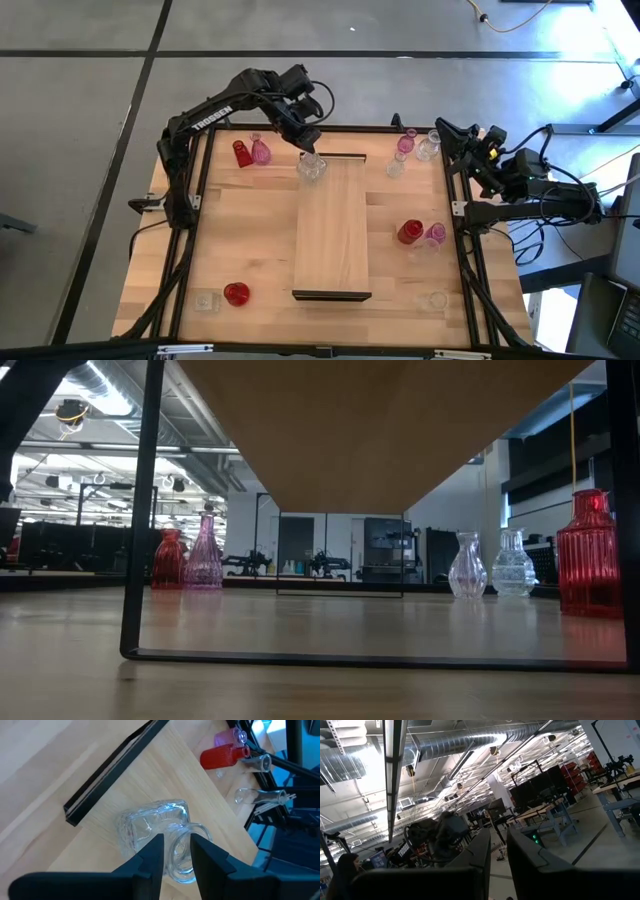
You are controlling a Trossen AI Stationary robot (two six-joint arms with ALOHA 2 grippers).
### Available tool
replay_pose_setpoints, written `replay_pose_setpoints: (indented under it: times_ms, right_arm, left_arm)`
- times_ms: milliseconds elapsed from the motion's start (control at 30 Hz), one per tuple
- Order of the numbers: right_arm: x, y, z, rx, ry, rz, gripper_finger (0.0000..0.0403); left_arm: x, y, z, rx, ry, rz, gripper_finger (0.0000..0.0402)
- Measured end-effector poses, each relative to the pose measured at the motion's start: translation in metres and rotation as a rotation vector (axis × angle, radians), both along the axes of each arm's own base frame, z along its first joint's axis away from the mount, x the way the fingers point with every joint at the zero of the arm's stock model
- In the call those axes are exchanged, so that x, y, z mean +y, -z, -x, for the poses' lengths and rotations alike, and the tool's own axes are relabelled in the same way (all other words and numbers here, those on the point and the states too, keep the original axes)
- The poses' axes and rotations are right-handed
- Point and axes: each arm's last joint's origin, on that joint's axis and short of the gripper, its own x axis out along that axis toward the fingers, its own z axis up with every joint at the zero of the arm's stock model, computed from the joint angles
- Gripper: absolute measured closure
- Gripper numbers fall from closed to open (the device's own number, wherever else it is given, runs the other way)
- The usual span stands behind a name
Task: Sort vases onto shelf
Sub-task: Put the transparent vase on the shelf, then put the pink vase on the shelf
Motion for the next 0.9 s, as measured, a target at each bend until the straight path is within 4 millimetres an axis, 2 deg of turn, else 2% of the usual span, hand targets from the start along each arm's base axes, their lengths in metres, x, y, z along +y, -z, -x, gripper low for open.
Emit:
replay_pose_setpoints:
  times_ms: [167, 367, 433, 567, 900]
  right_arm:
    - [0.000, 0.000, 0.000, -0.001, 0.000, -0.001, 0.0349]
    - [0.000, 0.000, 0.000, -0.002, -0.001, -0.001, 0.0349]
    - [0.000, 0.000, 0.000, -0.002, -0.001, -0.001, 0.0349]
    - [0.000, 0.000, 0.000, -0.002, 0.000, -0.002, 0.0349]
    - [0.000, 0.000, 0.000, 0.005, -0.007, 0.004, 0.0349]
  left_arm:
    - [0.004, -0.005, 0.004, 0.000, -0.022, -0.041, 0.0313]
    - [0.009, -0.044, 0.023, -0.048, -0.090, -0.183, 0.0313]
    - [0.008, -0.051, 0.034, 0.007, -0.112, -0.260, 0.0313]
    - [0.014, -0.043, 0.052, 0.195, -0.133, -0.387, 0.0313]
    - [0.050, -0.007, 0.074, 0.324, -0.121, -0.318, 0.0304]
